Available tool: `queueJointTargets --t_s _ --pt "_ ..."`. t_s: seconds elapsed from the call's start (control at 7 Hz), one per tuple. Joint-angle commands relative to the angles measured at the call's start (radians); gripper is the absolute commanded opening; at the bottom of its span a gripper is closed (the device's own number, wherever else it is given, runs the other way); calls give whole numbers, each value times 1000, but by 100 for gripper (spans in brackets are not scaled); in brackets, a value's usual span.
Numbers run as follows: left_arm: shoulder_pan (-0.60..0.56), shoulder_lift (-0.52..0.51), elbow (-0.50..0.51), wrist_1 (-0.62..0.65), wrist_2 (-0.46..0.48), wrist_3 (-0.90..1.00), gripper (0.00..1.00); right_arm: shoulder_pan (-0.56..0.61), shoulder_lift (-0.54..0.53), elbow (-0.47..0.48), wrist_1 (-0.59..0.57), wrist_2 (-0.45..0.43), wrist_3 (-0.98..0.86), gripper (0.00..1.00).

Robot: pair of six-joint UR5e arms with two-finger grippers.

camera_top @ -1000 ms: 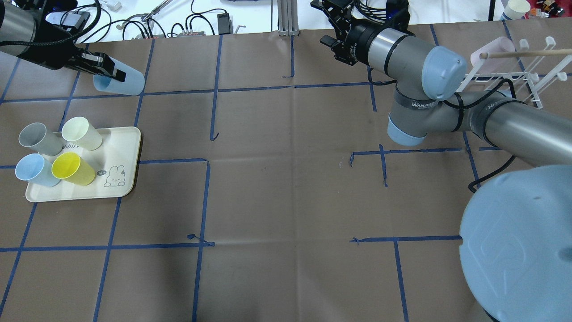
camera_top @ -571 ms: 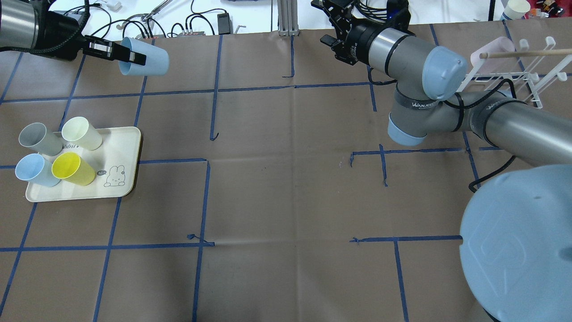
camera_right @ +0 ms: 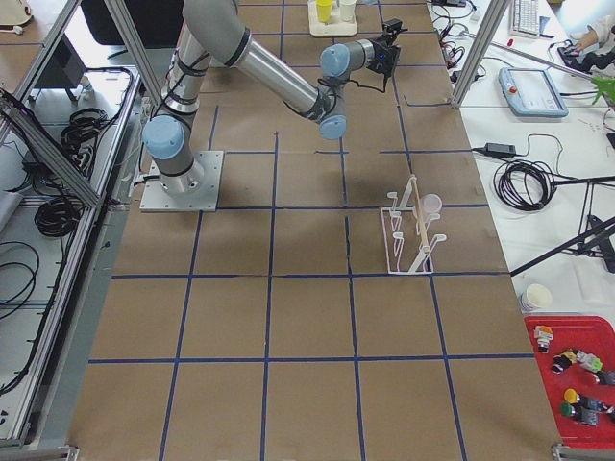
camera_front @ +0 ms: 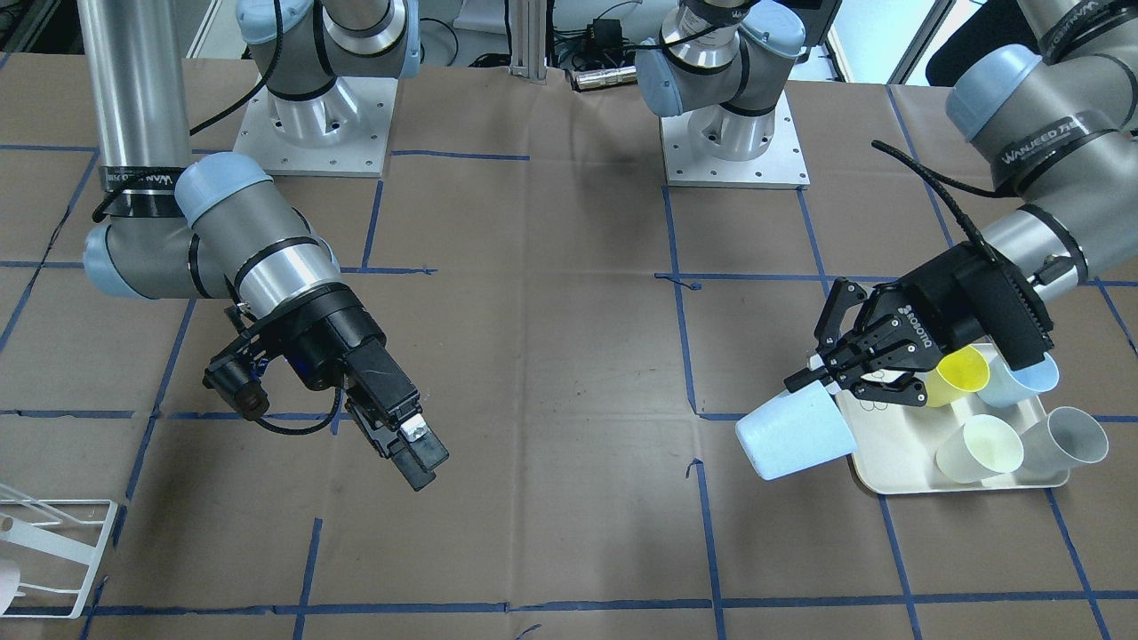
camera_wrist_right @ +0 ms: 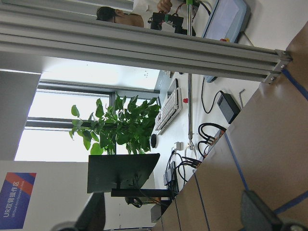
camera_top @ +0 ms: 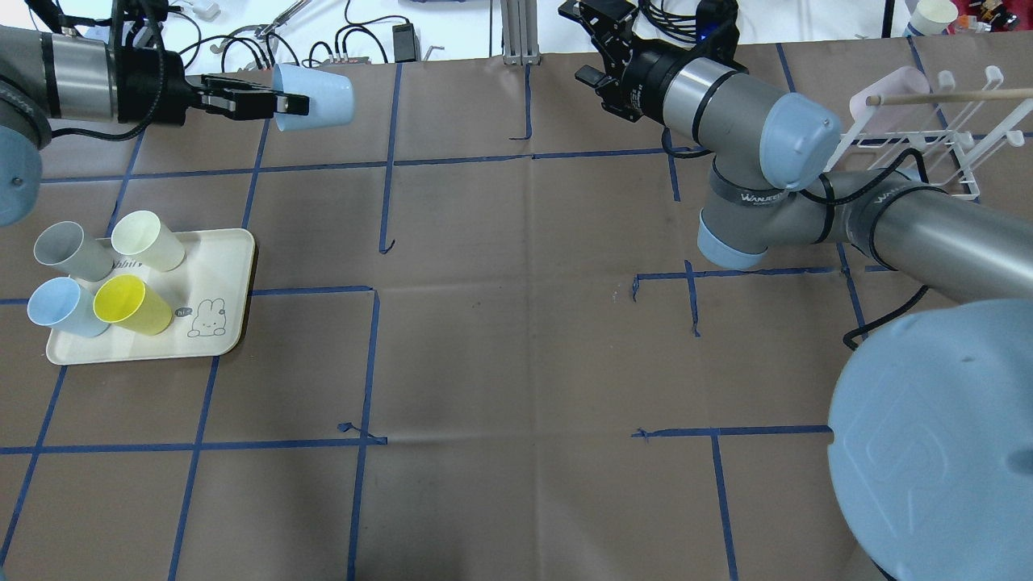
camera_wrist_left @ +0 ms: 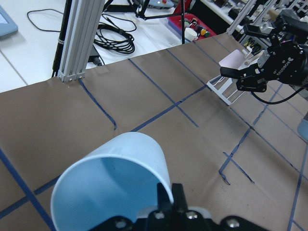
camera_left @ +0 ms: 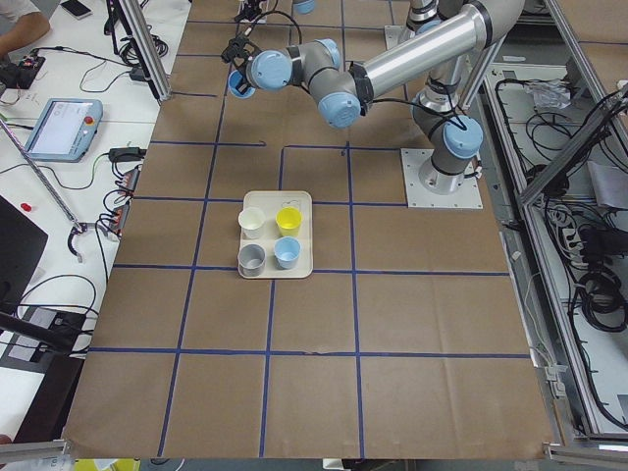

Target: Transfer IKEA cup to right arm and place on rack

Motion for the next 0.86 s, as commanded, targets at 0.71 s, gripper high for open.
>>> queueJointTargets --t_s 0.71 --pt "-157 -123 -130 686 -148 -262 0 121 7 0 -128 -210 74 99"
